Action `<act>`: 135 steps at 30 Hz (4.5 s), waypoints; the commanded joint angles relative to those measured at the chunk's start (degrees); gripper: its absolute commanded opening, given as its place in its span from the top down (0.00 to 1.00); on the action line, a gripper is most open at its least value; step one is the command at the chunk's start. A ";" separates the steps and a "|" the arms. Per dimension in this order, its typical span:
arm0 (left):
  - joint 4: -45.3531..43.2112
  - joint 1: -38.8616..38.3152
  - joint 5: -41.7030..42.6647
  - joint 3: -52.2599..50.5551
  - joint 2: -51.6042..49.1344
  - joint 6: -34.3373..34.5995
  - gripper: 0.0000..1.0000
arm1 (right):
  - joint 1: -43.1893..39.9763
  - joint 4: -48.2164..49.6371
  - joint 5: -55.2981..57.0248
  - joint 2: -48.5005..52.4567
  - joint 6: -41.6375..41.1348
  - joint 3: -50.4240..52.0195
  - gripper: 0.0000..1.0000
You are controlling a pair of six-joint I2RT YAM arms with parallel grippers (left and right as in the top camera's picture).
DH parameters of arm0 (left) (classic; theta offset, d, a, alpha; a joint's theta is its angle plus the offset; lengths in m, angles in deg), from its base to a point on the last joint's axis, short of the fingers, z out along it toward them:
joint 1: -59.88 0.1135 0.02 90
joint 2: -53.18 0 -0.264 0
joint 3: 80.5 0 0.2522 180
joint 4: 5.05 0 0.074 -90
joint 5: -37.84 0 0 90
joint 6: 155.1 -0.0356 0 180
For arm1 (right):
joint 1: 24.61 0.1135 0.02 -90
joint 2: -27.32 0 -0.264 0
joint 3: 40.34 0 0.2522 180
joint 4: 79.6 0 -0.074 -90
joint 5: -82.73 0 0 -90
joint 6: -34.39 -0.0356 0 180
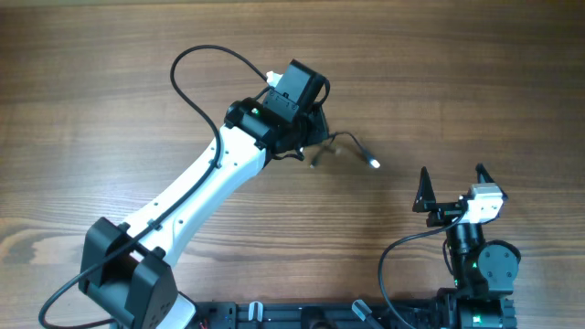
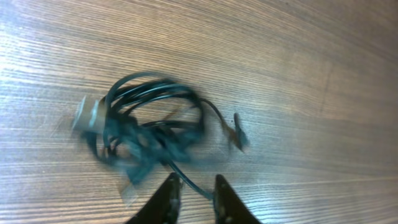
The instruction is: Untangle cables
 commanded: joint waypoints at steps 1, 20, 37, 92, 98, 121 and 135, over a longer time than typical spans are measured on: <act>0.81 0.50 -1.84 0.33 -0.59 -0.57 0.38 | -0.22 0.13 0.57 -0.22 -0.79 0.07 0.00; 2.27 0.63 -1.77 0.26 -17.22 -0.52 0.27 | -0.22 0.13 0.57 -0.22 -0.79 0.07 0.00; 0.79 1.60 -1.79 1.55 -9.88 -0.61 0.96 | -0.22 0.13 0.57 -0.22 -0.79 0.07 0.00; -4.63 8.09 -13.77 2.21 -16.83 -0.13 0.15 | -0.22 0.13 0.57 -0.22 -0.79 0.07 0.00; -10.27 8.20 -13.68 2.23 -17.66 -0.13 0.52 | -0.22 0.13 0.57 -0.22 -0.76 0.07 0.00; -10.86 8.17 2.97 2.23 12.59 -0.13 0.96 | -0.22 0.13 0.57 -0.22 -0.79 0.07 0.00; -0.20 8.20 3.56 2.21 7.87 -0.20 0.96 | -0.22 0.13 0.57 -0.22 -0.76 0.07 0.00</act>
